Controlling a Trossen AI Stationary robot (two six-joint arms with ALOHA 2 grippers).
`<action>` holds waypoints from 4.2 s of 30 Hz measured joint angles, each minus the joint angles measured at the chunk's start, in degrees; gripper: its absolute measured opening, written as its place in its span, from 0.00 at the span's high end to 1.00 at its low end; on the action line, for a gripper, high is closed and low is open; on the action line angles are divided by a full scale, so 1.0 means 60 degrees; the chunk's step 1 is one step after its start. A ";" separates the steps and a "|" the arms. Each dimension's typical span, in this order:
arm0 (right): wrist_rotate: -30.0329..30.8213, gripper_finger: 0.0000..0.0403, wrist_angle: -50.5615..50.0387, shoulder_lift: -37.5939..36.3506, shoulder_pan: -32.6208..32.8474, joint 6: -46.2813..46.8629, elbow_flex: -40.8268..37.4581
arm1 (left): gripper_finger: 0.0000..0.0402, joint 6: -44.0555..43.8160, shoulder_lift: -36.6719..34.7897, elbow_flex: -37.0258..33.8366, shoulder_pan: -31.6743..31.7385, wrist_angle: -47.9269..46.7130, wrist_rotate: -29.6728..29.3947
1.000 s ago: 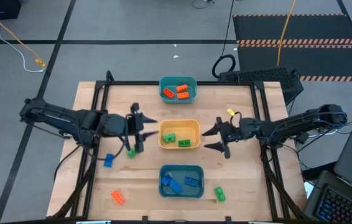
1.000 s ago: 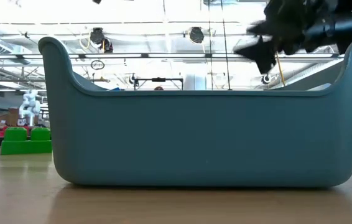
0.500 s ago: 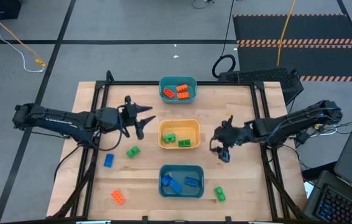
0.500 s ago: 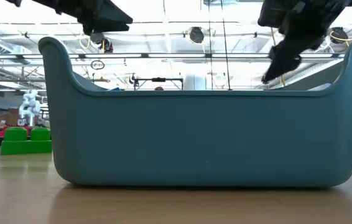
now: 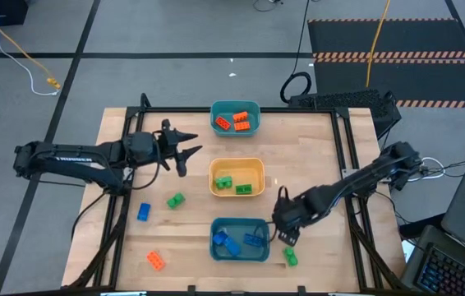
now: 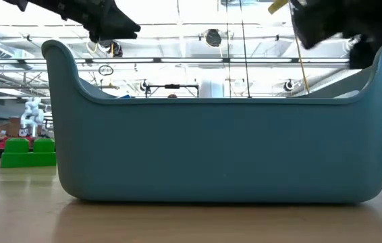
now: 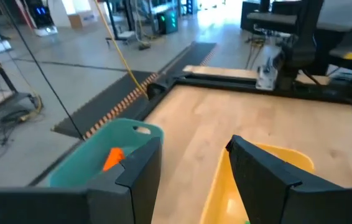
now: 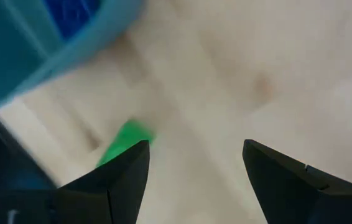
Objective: Sort & place blocks by color
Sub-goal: Put the green game piece into the yellow bin
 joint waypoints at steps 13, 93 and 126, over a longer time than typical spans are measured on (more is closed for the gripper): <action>-0.1057 0.38 0.0739 0.1013 0.1122 0.3786 0.0655 | 0.52 0.0736 -0.0081 0.0011 0.0903 0.1865 0.0029; 0.5164 0.77 0.5771 -0.0206 -0.3262 -0.7083 -0.0162 | 0.52 -0.1224 -0.1597 0.0015 -0.3797 -0.3032 -0.1421; 0.5446 0.44 1.2342 -0.0424 -0.3524 -1.1230 -0.1844 | 0.52 -0.6840 0.1053 0.0007 -0.3873 -0.7315 -0.0652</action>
